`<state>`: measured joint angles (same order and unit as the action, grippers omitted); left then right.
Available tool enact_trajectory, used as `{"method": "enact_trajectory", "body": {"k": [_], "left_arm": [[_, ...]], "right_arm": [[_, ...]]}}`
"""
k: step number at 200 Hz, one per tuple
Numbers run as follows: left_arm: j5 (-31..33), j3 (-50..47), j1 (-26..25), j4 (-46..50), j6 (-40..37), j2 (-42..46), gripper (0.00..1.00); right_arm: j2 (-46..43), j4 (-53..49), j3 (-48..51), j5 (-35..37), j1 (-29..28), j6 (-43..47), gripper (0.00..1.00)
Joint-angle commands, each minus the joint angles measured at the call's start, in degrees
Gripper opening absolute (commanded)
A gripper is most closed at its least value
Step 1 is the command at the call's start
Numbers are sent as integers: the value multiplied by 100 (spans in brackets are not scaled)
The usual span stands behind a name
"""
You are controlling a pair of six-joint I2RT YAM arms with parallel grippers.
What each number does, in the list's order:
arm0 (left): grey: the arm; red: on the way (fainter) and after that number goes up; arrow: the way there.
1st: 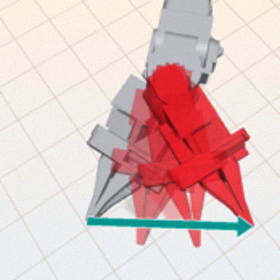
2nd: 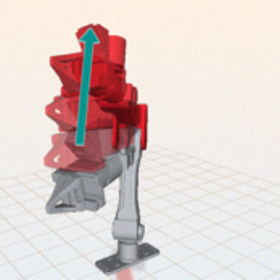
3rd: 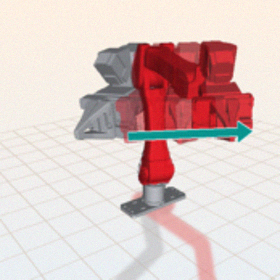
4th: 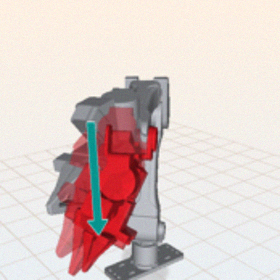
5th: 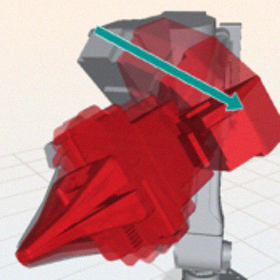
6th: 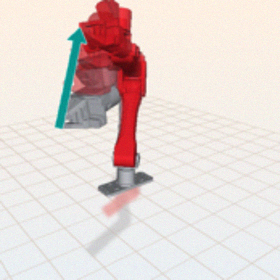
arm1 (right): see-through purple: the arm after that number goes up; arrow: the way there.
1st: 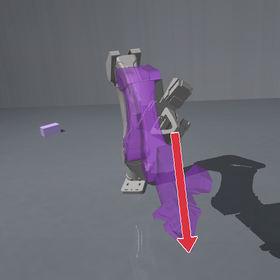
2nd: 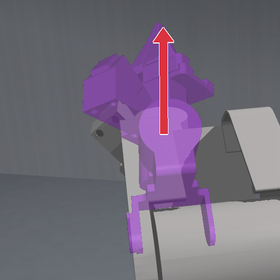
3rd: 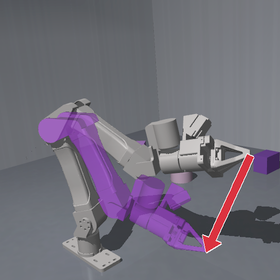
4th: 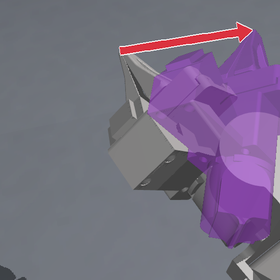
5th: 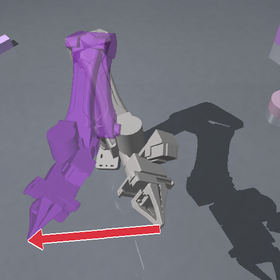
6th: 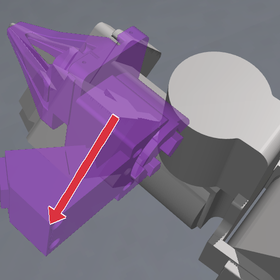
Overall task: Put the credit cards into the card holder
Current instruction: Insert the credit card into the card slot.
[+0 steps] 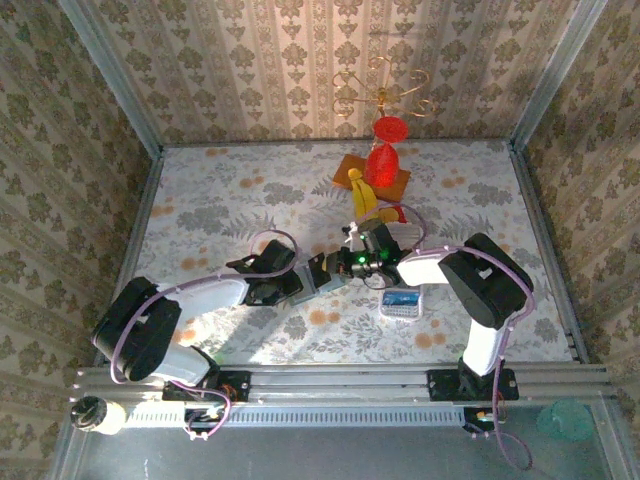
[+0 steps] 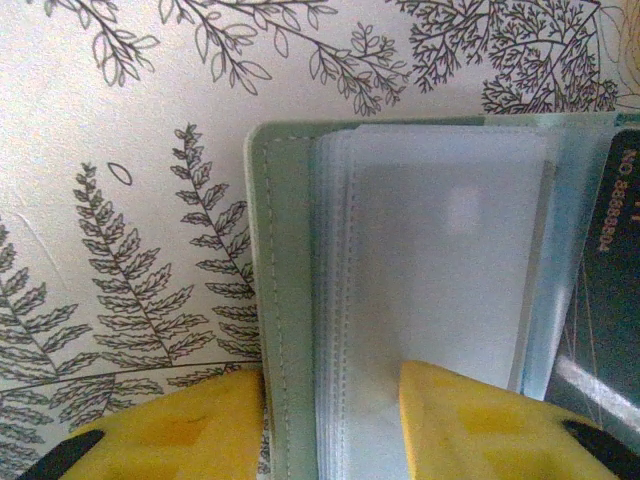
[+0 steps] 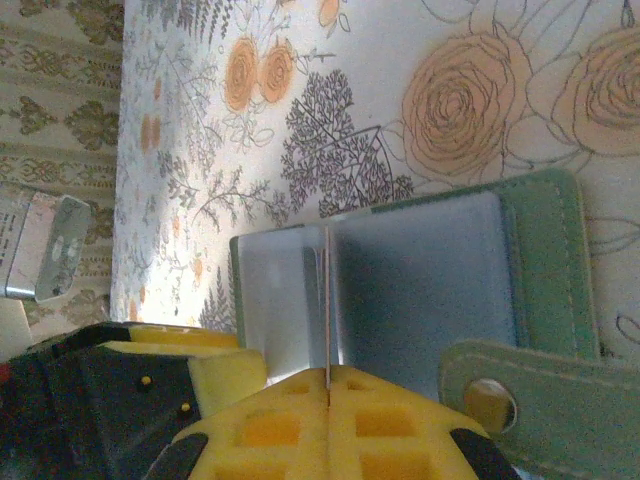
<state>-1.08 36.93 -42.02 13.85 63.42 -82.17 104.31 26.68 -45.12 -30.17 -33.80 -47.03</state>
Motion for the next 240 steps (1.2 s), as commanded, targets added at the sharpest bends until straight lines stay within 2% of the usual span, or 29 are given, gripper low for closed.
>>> {"method": "enact_trajectory", "body": {"k": [1, 150, 240], "left_arm": [[-85, -195, -34, -49, 114, -84, 39], [-94, -239, -48, -144, 143, -87, 35], [-76, -300, -74, -185, 192, -71, 34]], "right_arm": [[154, 434, 100, 120, -30, -187, 0], [318, 333, 100, -146, -179, -99, 0], [269, -406, -46, -389, -195, 137, 0]]}}
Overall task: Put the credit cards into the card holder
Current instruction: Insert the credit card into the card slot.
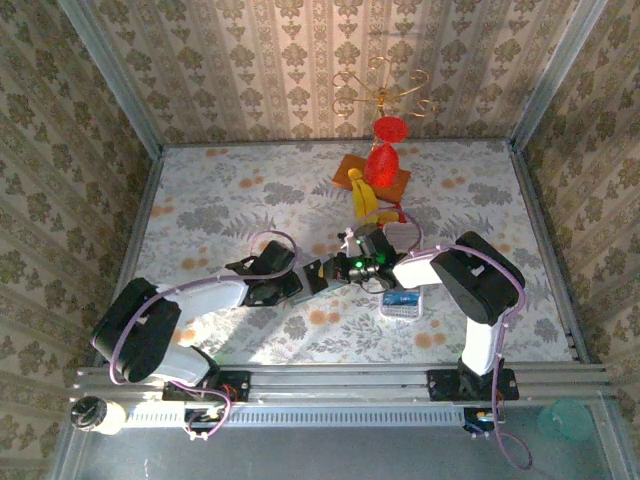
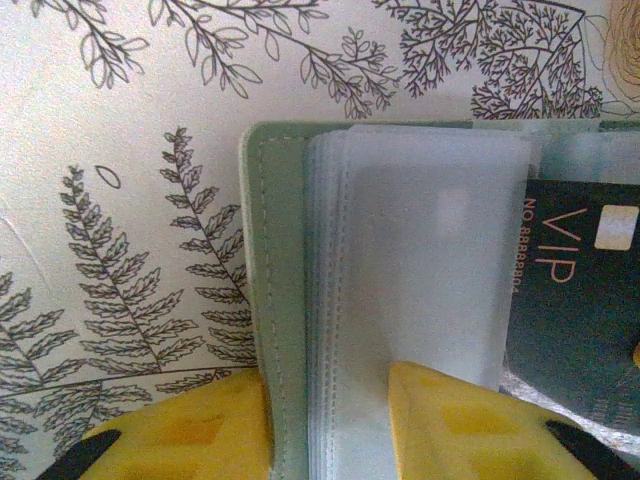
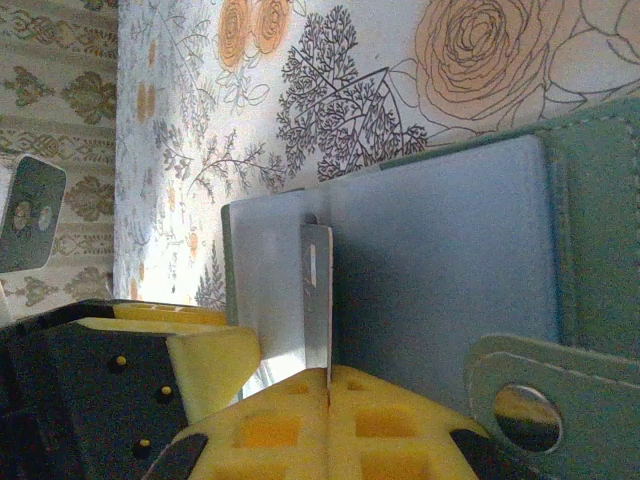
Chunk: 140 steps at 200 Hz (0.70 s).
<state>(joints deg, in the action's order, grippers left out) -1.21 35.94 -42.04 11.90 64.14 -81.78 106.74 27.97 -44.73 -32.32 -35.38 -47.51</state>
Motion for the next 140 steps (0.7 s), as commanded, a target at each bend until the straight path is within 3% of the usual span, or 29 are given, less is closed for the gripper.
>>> {"method": "enact_trajectory", "body": {"k": [1, 140], "left_arm": [[-63, -202, -74, 7, 118, -106, 34], [-151, -305, -190, -208, 192, -119, 31]], "right_arm": [[33, -541, -91, -181, -39, 187, 0], [361, -241, -396, -52, -145, -128, 0]]}}
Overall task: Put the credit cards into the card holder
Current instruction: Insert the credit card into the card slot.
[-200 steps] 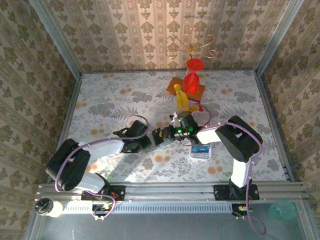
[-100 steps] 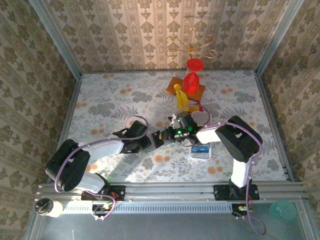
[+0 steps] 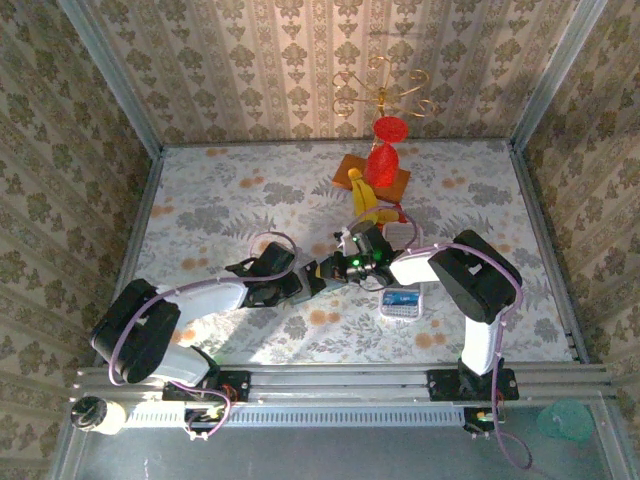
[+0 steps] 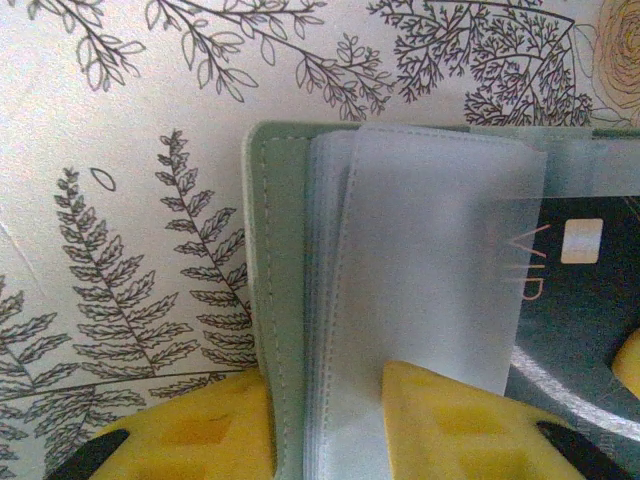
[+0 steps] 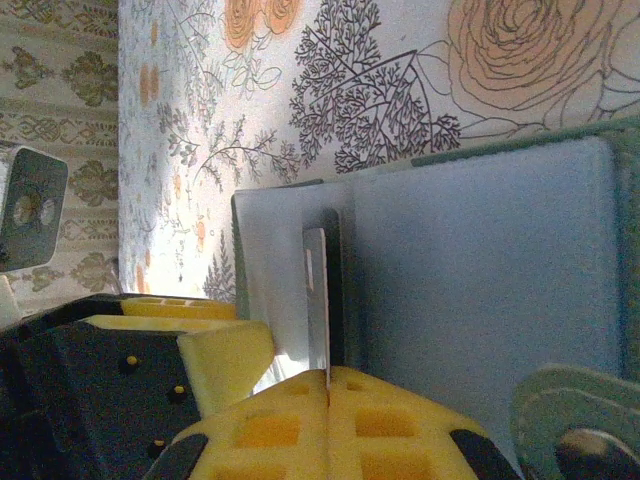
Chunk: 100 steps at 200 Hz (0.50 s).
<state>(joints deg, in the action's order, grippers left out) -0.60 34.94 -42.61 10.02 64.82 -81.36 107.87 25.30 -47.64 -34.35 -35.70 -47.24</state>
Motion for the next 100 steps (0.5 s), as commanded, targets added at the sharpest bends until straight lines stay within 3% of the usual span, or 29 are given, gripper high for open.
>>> {"method": "enact_trajectory", "body": {"k": [1, 100], "left_arm": [[-212, -210, -133, -23, 121, -156, 31], [-162, -242, -151, -35, 162, -110, 30]], "right_arm": [[245, 36, -105, 154, -112, -158, 0], [338, 132, -134, 32, -81, -242, 0]]}}
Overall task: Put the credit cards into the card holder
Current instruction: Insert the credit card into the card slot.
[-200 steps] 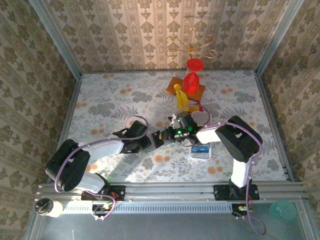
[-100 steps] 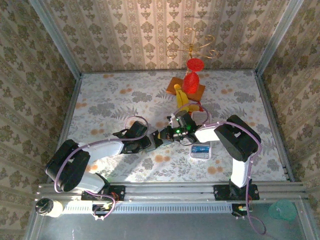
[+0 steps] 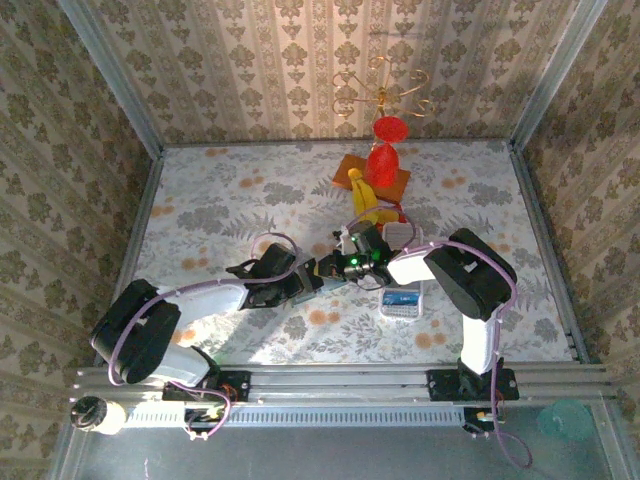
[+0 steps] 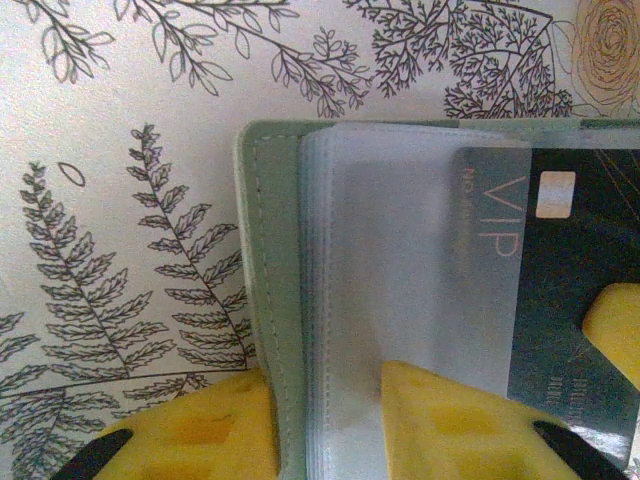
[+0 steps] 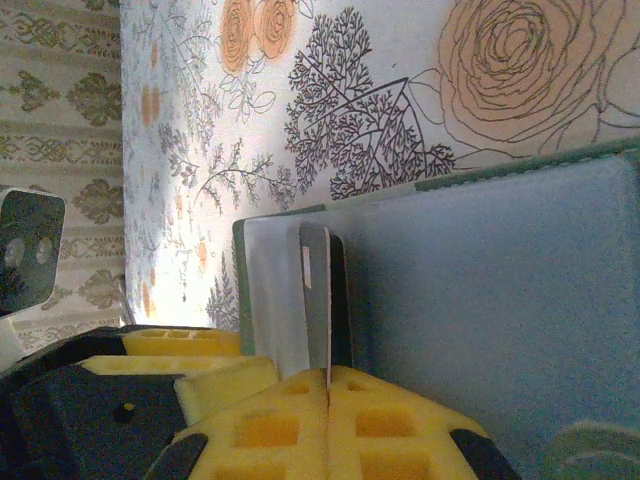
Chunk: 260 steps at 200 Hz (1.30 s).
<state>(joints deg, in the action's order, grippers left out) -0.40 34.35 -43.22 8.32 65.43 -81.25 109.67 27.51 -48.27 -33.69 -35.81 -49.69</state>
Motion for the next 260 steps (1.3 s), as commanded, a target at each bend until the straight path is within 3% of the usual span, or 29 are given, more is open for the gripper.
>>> {"method": "enact_trajectory", "body": {"k": [1, 32, 91, 131, 168, 207, 242, 260], "left_arm": [[-181, -183, -86, 135, 101, -120, 30], [-162, -218, -81, 52, 152, -94, 30], [-94, -331, -72, -119, 242, 150, 32], [-7, -564, -61, -437, 296, 523, 41], [-52, -718, -11, -767, 358, 641, 43], [-74, -727, 23, -1038, 395, 638, 43], [-125, -941, 103, -1463, 609, 611, 42], [-140, -957, 124, -1472, 649, 555, 42]], "right_arm": [[160, -93, -69, -41, -77, 8, 0], [135, -238, -24, -289, -110, 174, 0], [-152, -1104, -290, 125, -136, 710, 39], [-404, -1701, -461, 401, -145, 1094, 53], [-612, -2275, -663, 644, -163, 1440, 63], [-686, -2653, -842, 802, -196, 1692, 64], [-607, -3000, -1041, 1000, -249, 1887, 35], [-480, -3067, -1062, 1017, -258, 1945, 25]]}}
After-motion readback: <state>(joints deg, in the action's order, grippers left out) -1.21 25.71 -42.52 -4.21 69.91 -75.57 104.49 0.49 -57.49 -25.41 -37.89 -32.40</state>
